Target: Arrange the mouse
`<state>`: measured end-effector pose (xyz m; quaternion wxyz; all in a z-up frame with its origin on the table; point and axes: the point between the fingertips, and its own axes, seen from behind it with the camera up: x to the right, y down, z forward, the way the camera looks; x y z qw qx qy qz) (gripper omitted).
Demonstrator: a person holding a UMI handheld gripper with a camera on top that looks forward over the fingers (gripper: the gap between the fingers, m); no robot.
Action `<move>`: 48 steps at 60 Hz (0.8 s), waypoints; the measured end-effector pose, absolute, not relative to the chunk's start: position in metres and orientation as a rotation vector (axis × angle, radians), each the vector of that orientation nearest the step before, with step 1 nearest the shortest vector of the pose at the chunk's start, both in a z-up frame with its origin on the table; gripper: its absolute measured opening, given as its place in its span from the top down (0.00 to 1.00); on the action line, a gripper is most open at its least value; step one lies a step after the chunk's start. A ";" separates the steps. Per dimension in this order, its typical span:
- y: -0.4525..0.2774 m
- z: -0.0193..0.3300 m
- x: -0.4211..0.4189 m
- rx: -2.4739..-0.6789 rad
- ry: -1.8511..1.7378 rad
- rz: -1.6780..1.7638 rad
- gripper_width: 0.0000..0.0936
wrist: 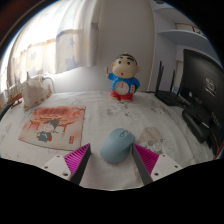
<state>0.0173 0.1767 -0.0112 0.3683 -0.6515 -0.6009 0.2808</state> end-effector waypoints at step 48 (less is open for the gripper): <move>0.150 0.063 -0.061 -1.634 -1.540 0.791 0.54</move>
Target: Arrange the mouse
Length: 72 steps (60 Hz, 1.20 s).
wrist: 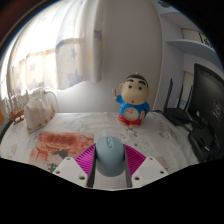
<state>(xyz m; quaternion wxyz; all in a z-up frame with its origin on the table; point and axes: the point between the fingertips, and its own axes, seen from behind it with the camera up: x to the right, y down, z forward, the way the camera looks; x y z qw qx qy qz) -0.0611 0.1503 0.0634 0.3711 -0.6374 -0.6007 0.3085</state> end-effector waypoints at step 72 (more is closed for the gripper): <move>-0.020 0.154 0.096 -1.805 -1.706 0.767 0.09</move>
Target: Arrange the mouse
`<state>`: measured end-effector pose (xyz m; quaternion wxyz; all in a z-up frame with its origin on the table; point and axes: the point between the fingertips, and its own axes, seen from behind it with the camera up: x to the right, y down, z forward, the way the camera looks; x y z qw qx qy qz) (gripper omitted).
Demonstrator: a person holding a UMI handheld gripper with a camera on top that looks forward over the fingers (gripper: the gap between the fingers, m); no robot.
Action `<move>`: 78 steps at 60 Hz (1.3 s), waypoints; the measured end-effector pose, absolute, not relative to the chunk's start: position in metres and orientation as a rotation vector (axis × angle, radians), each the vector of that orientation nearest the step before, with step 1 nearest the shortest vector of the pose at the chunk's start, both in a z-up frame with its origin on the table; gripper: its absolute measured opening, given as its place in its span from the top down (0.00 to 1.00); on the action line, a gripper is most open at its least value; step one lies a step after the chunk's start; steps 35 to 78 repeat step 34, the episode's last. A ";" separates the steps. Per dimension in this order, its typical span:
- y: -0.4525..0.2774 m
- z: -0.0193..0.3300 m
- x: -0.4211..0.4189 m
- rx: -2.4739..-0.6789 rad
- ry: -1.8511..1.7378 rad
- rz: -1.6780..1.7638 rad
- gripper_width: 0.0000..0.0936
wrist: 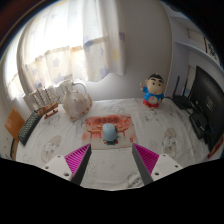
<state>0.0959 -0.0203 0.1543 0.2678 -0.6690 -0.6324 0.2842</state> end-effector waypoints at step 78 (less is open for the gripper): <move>0.004 0.218 0.187 -1.659 -1.649 0.762 0.10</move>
